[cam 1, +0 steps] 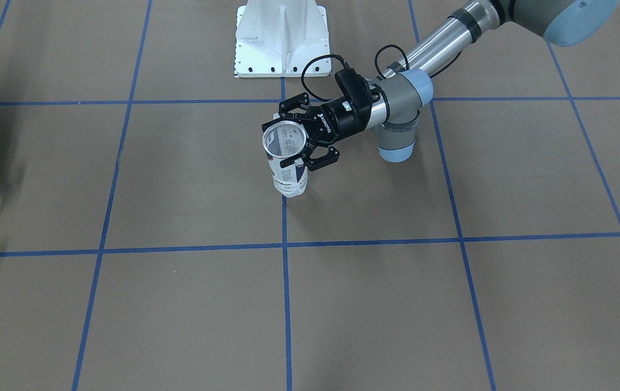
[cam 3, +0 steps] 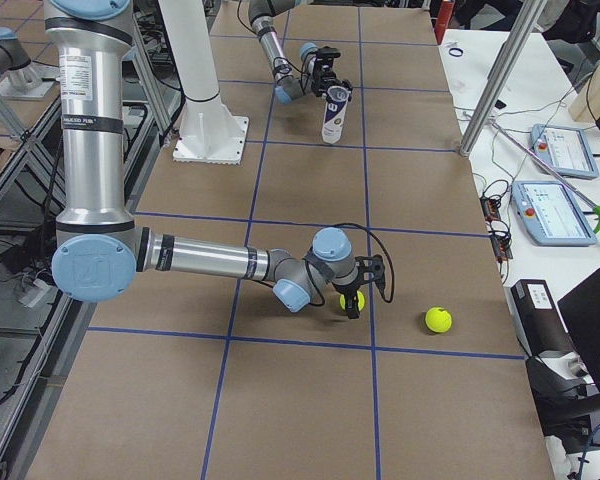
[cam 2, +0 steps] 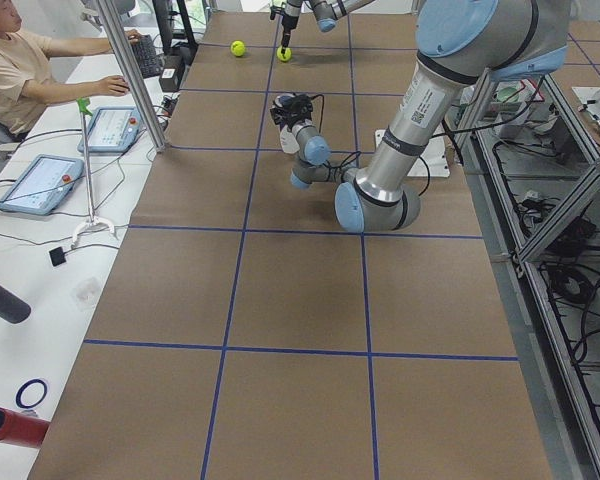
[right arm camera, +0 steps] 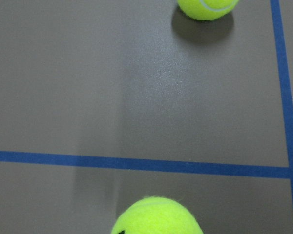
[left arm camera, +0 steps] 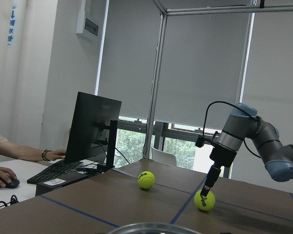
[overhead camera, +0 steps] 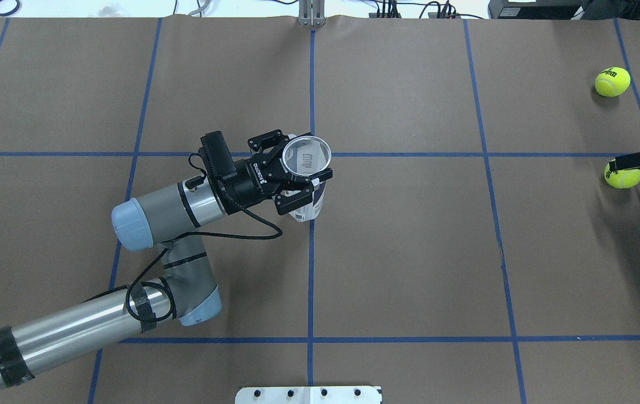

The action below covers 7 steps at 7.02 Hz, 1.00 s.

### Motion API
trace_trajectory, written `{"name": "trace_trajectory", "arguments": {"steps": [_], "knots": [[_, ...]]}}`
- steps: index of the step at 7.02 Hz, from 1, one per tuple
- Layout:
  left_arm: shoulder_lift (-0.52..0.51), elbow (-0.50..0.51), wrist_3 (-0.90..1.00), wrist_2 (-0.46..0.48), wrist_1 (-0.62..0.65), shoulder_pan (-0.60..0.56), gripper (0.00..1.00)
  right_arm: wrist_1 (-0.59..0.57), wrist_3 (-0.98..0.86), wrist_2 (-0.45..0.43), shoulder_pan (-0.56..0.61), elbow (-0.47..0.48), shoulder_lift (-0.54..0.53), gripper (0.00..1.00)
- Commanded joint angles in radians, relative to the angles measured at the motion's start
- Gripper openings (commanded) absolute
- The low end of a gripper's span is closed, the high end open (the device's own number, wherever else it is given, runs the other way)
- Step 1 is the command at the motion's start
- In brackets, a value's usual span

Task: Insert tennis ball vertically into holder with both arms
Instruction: 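Reach the right gripper down to the nearer yellow tennis ball and grasp it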

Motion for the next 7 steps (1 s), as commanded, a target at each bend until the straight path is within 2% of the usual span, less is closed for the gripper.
{"name": "trace_trajectory", "arguments": {"steps": [1, 3, 4, 5, 6, 7], "knots": [[0.001, 0.000, 0.000, 0.000, 0.000, 0.000, 0.75, 0.004, 0.031, -0.033, -0.038, -0.009, 0.012, 0.96], [0.001, 0.000, 0.000, 0.000, 0.000, -0.002, 0.75, 0.004, 0.022, -0.039, -0.040, -0.009, -0.005, 0.68], [-0.001, 0.000, 0.000, 0.000, 0.000, -0.002, 0.75, 0.004, 0.024, -0.039, -0.040, -0.006, -0.009, 0.43], [0.001, 0.000, 0.000, 0.000, 0.000, -0.002, 0.75, 0.002, 0.024, -0.032, -0.038, 0.002, -0.003, 0.09], [-0.001, -0.002, 0.000, 0.000, -0.002, -0.002, 0.75, -0.008, 0.030, -0.016, -0.037, 0.034, 0.003, 0.00], [-0.001, -0.002, 0.000, 0.000, -0.002, -0.002, 0.75, -0.048, 0.033, 0.025, -0.032, 0.089, 0.015, 0.00]]}}
